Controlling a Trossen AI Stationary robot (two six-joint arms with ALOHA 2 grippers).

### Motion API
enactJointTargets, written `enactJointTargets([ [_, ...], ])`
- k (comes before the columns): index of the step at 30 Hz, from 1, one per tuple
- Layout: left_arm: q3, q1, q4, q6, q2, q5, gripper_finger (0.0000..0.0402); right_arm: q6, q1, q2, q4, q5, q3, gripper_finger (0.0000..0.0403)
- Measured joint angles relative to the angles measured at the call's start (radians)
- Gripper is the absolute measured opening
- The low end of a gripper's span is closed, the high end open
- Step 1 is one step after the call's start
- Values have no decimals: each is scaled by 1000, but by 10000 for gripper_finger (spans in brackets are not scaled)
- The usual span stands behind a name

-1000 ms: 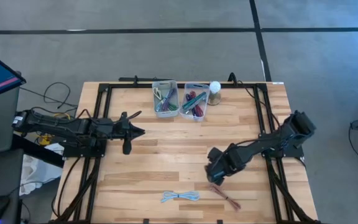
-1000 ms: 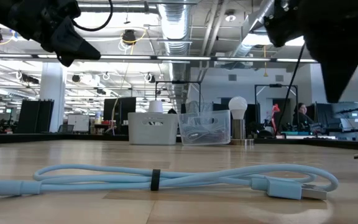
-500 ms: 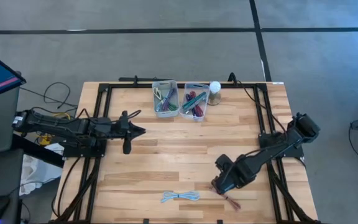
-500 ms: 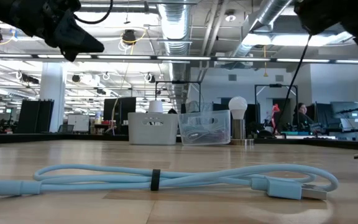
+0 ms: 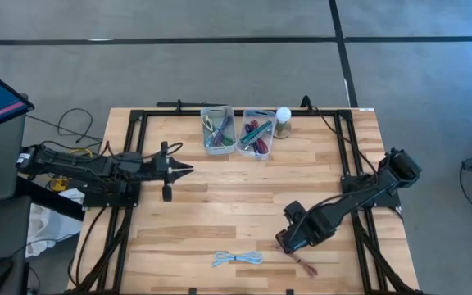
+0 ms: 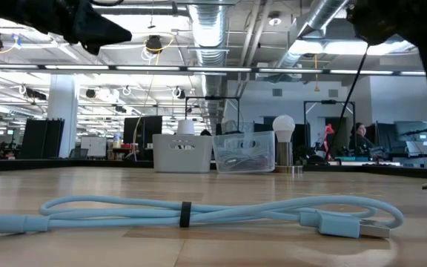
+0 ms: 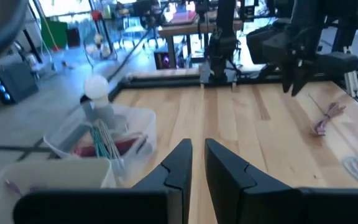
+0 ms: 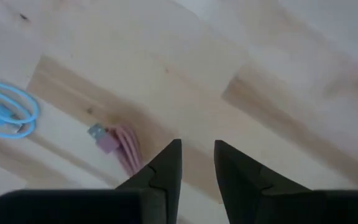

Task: Pick & Place USB Port
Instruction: Put the pink charger cable into the white bin

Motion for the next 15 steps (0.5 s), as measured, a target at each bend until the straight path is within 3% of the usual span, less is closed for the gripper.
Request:
enactJointTargets([
  [4, 0, 0, 6, 27, 0, 0, 44, 71, 15, 0, 0, -83, 0, 87],
  [15, 0, 0, 13, 28, 0, 0, 44, 164, 117, 51, 153, -101, 1, 87],
])
